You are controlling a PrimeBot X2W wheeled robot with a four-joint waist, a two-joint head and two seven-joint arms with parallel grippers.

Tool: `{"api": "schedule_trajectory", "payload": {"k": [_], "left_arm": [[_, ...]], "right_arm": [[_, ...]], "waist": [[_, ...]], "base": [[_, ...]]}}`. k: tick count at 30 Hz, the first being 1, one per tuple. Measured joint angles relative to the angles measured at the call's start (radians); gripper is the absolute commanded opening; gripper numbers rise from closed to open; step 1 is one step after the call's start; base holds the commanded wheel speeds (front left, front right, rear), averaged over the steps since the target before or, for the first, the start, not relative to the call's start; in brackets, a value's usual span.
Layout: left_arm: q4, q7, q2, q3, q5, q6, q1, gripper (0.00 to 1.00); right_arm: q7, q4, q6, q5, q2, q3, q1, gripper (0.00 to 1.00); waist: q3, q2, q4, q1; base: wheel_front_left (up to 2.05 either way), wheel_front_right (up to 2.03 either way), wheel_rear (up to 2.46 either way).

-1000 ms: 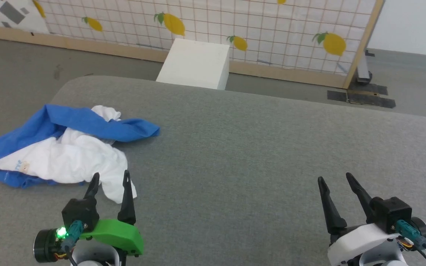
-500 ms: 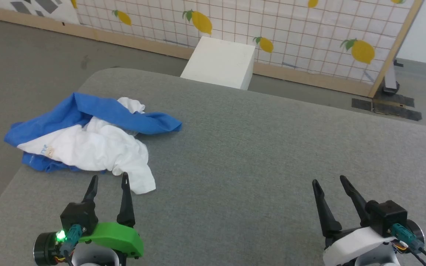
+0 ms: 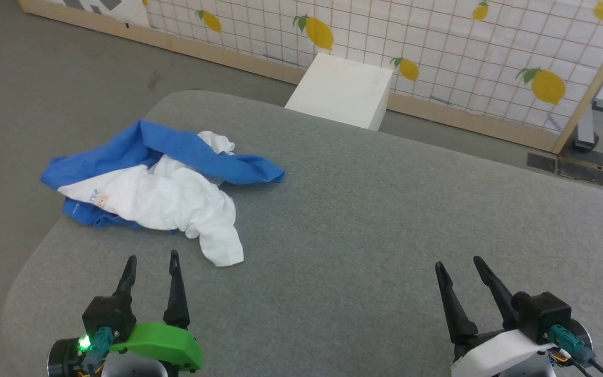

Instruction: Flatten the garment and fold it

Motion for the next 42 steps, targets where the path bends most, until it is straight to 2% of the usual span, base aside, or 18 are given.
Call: {"api": "schedule_trajectory", "payload": {"k": [42], "left_arm": [[0.011, -0.084, 0.0, -0.01, -0.063, 0.036, 0.041, 1.0]], "right_arm": [[-0.067, 0.039, 0.0, 0.07, 0.001, 0.034, 0.024, 1.0]], "waist": [[0.004, 0.0, 0.19, 0.0]], "base": [[0.0, 0.0, 0.0]]}}
